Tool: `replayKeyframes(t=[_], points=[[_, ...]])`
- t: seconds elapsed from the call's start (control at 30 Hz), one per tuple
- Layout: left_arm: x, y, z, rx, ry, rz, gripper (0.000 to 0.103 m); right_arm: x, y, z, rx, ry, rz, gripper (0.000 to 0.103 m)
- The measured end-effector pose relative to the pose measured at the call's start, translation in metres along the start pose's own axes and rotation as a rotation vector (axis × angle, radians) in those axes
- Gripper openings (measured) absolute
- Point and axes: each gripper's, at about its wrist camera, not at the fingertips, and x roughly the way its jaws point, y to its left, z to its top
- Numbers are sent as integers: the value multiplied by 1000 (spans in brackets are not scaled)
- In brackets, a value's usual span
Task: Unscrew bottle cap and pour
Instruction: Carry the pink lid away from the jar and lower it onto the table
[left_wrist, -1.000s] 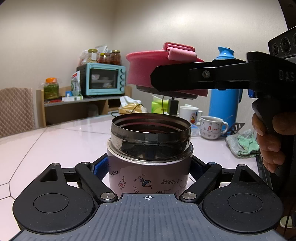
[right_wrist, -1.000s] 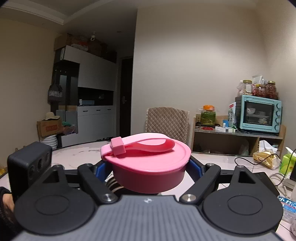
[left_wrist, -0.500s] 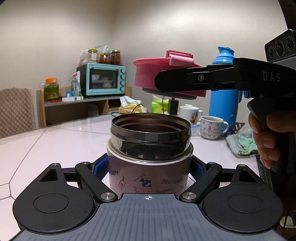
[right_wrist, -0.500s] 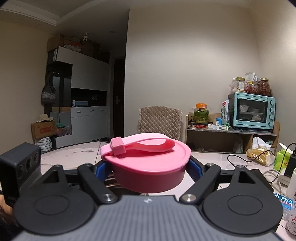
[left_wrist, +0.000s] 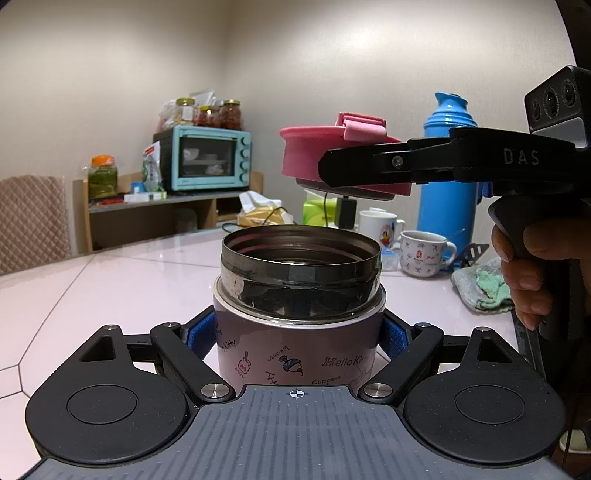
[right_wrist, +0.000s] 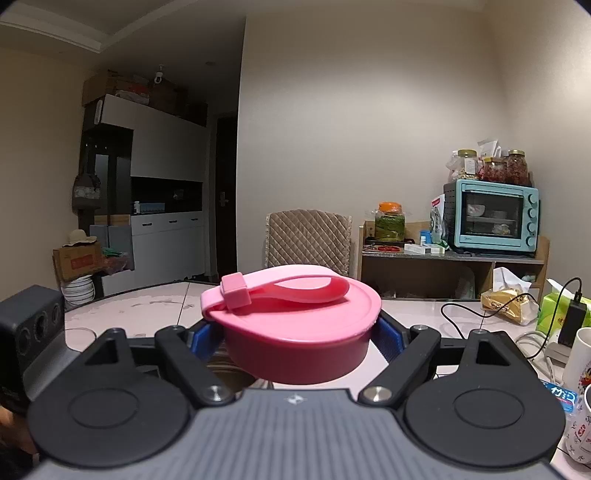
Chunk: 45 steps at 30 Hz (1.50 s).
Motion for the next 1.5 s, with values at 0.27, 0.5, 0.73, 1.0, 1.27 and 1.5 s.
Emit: replayKeyframes(t=[0.27, 0.5, 0.73, 1.0, 1.27, 1.5], points=[[-1, 0, 0, 1, 0, 1, 90, 0, -8, -2, 13, 5, -15, 85], [-3, 0, 1, -3, 2, 5, 90, 1, -16, -5, 26, 10, -25, 85], [-6, -3, 0, -8, 2, 23, 90, 0, -24, -9, 43, 14, -39, 85], [-8, -8, 0, -24, 4, 64, 90, 1, -34, -17, 60, 28, -35, 85], [-10, -15, 0, -36, 5, 115, 90, 3, -44, -24, 74, 39, -25, 85], [-10, -20, 0, -45, 5, 150, 90, 4, -50, -31, 86, 48, -10, 85]])
